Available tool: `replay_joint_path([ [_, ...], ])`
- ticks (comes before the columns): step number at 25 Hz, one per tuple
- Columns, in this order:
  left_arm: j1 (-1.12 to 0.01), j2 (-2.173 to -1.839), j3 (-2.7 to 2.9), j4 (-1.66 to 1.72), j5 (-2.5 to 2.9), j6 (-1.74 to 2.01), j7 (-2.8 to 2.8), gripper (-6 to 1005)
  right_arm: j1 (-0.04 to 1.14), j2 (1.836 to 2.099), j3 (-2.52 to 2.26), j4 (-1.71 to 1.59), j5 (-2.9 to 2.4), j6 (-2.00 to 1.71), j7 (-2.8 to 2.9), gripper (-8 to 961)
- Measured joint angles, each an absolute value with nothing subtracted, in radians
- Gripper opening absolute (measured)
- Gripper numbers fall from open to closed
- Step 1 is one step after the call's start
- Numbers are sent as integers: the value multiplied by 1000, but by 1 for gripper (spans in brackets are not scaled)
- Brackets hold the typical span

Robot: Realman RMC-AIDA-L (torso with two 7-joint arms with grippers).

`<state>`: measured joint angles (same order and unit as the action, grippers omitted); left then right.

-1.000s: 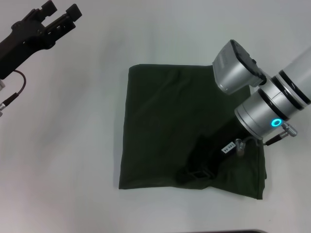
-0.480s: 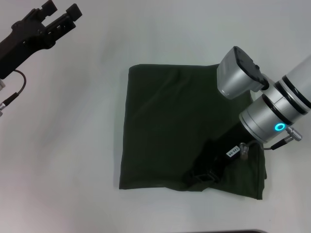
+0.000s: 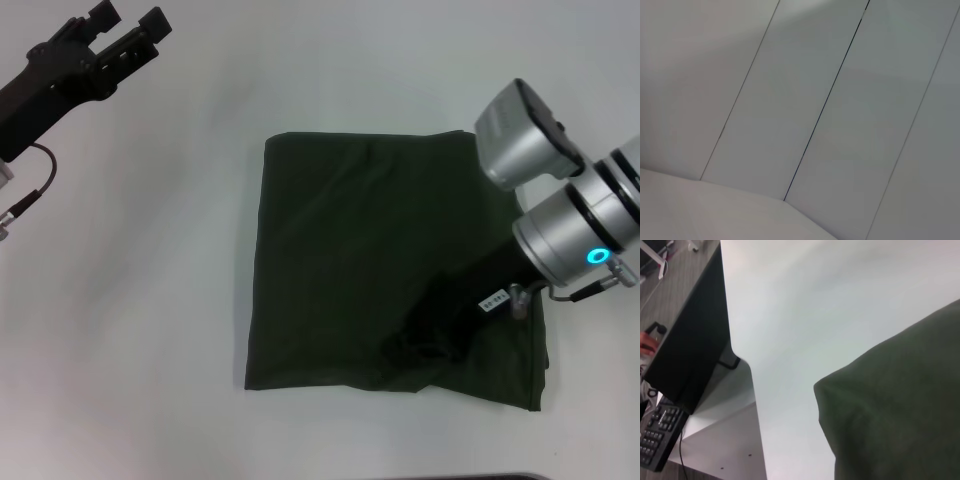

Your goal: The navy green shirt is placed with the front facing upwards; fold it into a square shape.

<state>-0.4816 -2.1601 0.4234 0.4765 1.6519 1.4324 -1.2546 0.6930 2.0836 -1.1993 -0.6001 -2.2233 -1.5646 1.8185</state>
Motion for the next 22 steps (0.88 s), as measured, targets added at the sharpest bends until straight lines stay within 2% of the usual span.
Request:
replay_joint_path([
  [14, -488, -2161, 423, 474, 1652, 1425, -1253, 904, 591, 2071, -895, -614, -2223, -1645, 1672, 51],
  [22, -504, -2161, 423, 473, 1652, 1417, -1254, 904, 509, 2048, -668, -668, -2223, -1745, 1685, 55],
])
